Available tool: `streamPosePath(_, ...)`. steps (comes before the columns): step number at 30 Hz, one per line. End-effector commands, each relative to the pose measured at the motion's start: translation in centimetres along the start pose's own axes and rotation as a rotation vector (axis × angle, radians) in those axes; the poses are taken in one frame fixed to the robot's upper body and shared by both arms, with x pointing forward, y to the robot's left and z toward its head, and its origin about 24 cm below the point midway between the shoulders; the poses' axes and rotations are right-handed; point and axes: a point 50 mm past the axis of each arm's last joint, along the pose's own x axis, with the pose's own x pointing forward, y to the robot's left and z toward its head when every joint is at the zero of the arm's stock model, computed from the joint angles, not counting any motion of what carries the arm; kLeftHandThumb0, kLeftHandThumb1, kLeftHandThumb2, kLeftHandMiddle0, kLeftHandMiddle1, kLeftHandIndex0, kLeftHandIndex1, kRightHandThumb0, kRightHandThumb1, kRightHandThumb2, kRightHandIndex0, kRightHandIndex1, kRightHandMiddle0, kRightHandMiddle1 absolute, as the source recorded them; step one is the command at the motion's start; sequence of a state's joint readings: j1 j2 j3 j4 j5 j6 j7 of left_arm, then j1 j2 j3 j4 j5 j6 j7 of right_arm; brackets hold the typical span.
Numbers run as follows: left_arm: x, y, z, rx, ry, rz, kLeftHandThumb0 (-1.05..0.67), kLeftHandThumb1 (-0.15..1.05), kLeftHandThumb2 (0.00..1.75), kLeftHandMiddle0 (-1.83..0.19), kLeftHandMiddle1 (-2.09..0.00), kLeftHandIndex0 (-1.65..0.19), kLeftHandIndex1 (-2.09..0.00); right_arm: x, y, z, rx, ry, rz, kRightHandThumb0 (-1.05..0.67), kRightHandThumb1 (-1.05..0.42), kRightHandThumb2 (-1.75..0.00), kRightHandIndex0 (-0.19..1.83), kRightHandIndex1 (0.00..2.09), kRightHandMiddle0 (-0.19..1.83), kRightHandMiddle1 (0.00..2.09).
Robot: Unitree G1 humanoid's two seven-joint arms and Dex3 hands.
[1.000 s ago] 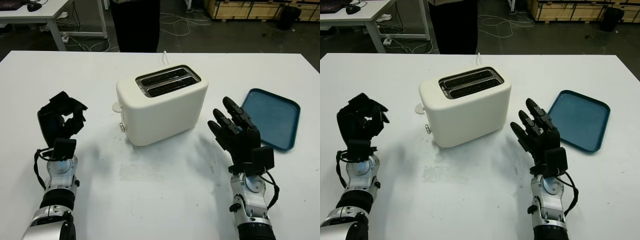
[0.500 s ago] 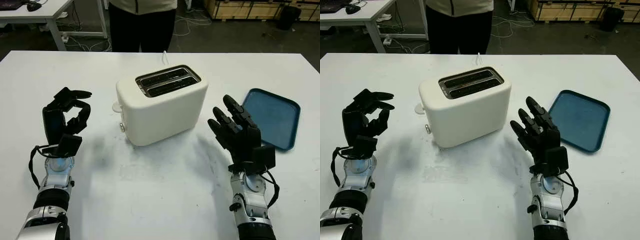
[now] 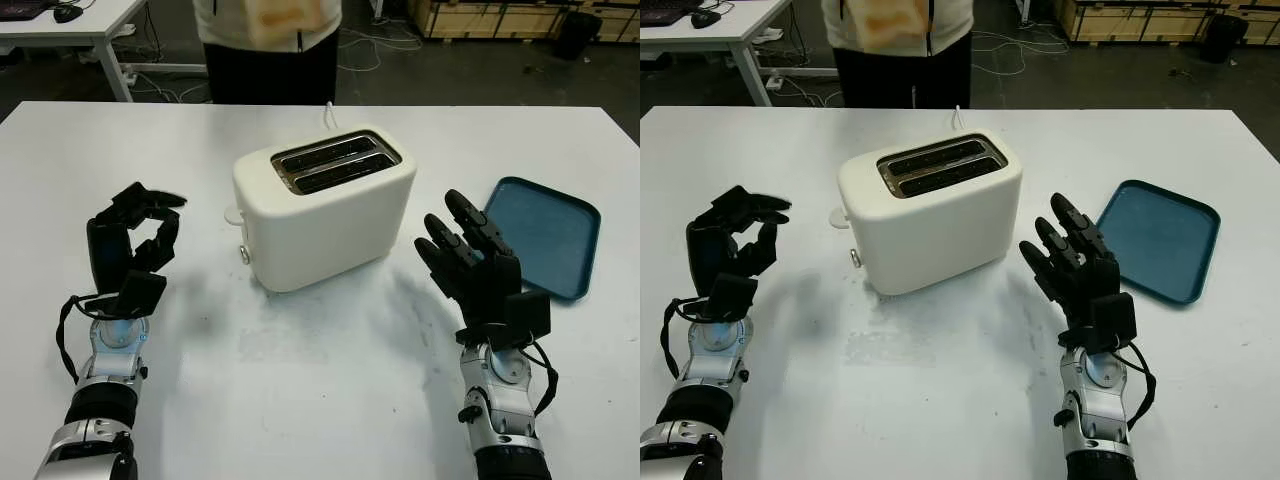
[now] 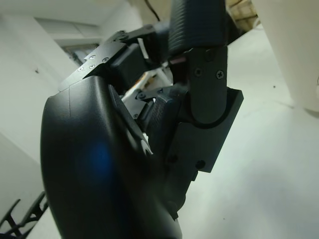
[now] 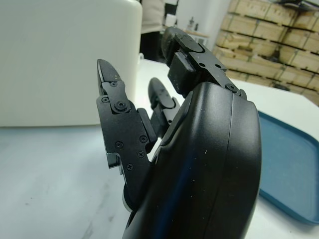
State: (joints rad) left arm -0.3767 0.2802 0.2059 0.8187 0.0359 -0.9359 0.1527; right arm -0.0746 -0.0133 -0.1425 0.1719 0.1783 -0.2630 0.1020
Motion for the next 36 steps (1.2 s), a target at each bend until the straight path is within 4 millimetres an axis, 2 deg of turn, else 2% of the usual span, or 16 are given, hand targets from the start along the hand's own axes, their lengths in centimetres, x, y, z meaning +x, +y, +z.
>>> streamPosePath(1, 0.5, -0.2, 0.3, -0.018, -0.025, 0.006, -1.05, 0.92, 0.61, -1.47, -0.74, -1.56, -1.01, 0.0, 0.1, -0.2, 0.004, 0.001, 0.003, -0.14, -0.89, 0.0, 0.58, 0.01, 0.55, 0.01)
streamPosePath(5, 0.5, -0.3, 0.3, -0.002, -0.033, 0.005, -1.05, 0.92, 0.61, -1.57, -1.04, -1.57, -1.02, 0.0, 0.2, -0.1, 0.008, 0.002, 0.003, -0.15, -0.88, 0.0, 0.59, 0.01, 0.55, 0.01)
streamPosePath(9, 0.5, -0.4, 0.4, -0.005, -0.049, -0.001, -1.05, 0.92, 0.62, -1.51, -1.03, -1.55, -1.01, -0.1, 0.3, 0.1, 0.014, 0.004, 0.004, -0.13, -0.9, -0.01, 0.58, 0.0, 0.54, 0.0)
streamPosePath(10, 0.5, -0.4, 0.4, -0.002, -0.055, -0.009, -1.05, 0.92, 0.61, -1.43, -0.98, -1.54, -1.0, -0.1, 0.3, 0.0, 0.012, 0.005, 0.003, -0.13, -0.9, -0.01, 0.57, 0.0, 0.54, 0.0)
streamPosePath(12, 0.5, -0.2, 0.5, 0.018, -0.076, -0.019, -1.05, 0.92, 0.6, -1.02, -0.76, -1.51, -1.0, -0.1, 0.2, -0.1, 0.011, 0.0, 0.008, -0.14, -0.9, -0.01, 0.57, 0.0, 0.53, 0.0)
streamPosePath(14, 0.5, -0.3, 0.6, 0.015, -0.075, 0.008, -1.05, 0.92, 0.57, -0.84, -0.66, -1.5, -1.03, -0.1, 0.2, -0.1, 0.004, -0.005, 0.01, -0.15, -0.89, 0.0, 0.57, 0.0, 0.53, 0.0)
streamPosePath(16, 0.6, -0.5, 0.7, 0.004, -0.074, 0.025, -1.05, 0.92, 0.56, -0.78, -0.64, -1.51, -1.06, -0.1, 0.1, -0.2, 0.006, -0.006, 0.011, -0.17, -0.89, 0.0, 0.58, 0.0, 0.54, 0.0)
streamPosePath(17, 0.6, -0.6, 0.7, -0.013, -0.077, 0.017, -1.05, 0.92, 0.56, -0.79, -0.65, -1.5, -1.06, -0.1, 0.1, -0.2, 0.005, -0.005, 0.012, -0.17, -0.89, 0.0, 0.58, 0.0, 0.54, 0.0)
streamPosePath(18, 0.6, -0.6, 0.7, -0.033, -0.081, 0.002, -1.05, 0.92, 0.53, -0.91, -0.71, -1.46, -1.04, -0.1, 0.1, -0.2, 0.004, -0.005, 0.012, -0.18, -0.89, 0.0, 0.58, 0.0, 0.54, 0.0)
streamPosePath(20, 0.5, -0.8, 0.7, -0.067, -0.092, -0.013, -1.05, 0.92, 0.47, -1.31, -0.88, -1.41, -0.99, -0.1, 0.1, -0.1, 0.006, -0.003, 0.011, -0.16, -0.89, 0.0, 0.58, 0.0, 0.54, 0.0)
streamPosePath(22, 0.5, -1.0, 0.8, -0.083, -0.115, 0.003, -1.05, 0.92, 0.46, -1.5, -1.04, -1.38, -0.99, -0.1, 0.2, -0.1, 0.003, -0.005, 0.011, -0.15, -0.89, 0.0, 0.58, 0.01, 0.54, 0.0)
streamPosePath(24, 0.5, -1.3, 0.9, -0.132, -0.134, 0.02, -1.05, 0.92, 0.45, -1.48, -1.17, -1.34, -1.03, -0.1, 0.1, -0.1, -0.003, -0.009, 0.014, -0.15, -0.89, 0.0, 0.58, 0.01, 0.54, 0.0)
streamPosePath(26, 0.6, -1.6, 1.0, -0.199, -0.142, 0.024, -1.05, 0.92, 0.38, -1.43, -1.18, -1.31, -1.01, -0.1, 0.1, -0.2, 0.007, -0.005, 0.013, -0.16, -0.89, 0.0, 0.59, 0.01, 0.54, 0.01)
streamPosePath(28, 0.6, -1.6, 1.0, -0.244, -0.138, 0.011, -1.05, 0.92, 0.31, -1.48, -1.02, -1.42, -0.8, -0.1, 0.2, -0.1, 0.003, -0.002, 0.007, -0.16, -0.89, 0.0, 0.58, 0.01, 0.55, 0.01)
streamPosePath(30, 0.7, -1.6, 1.0, -0.253, -0.145, -0.001, -1.05, 0.92, 0.29, -1.5, -0.94, -1.48, -0.7, -0.1, 0.2, -0.1, -0.002, -0.004, 0.01, -0.15, -0.89, 0.0, 0.58, 0.01, 0.54, 0.0)
streamPosePath(36, 0.7, -1.5, 1.0, -0.272, -0.142, -0.04, -1.05, 0.92, 0.3, -1.53, -0.96, -1.53, -0.66, -0.1, 0.1, -0.3, -0.001, -0.007, 0.014, -0.17, -0.88, 0.0, 0.59, 0.01, 0.55, 0.01)
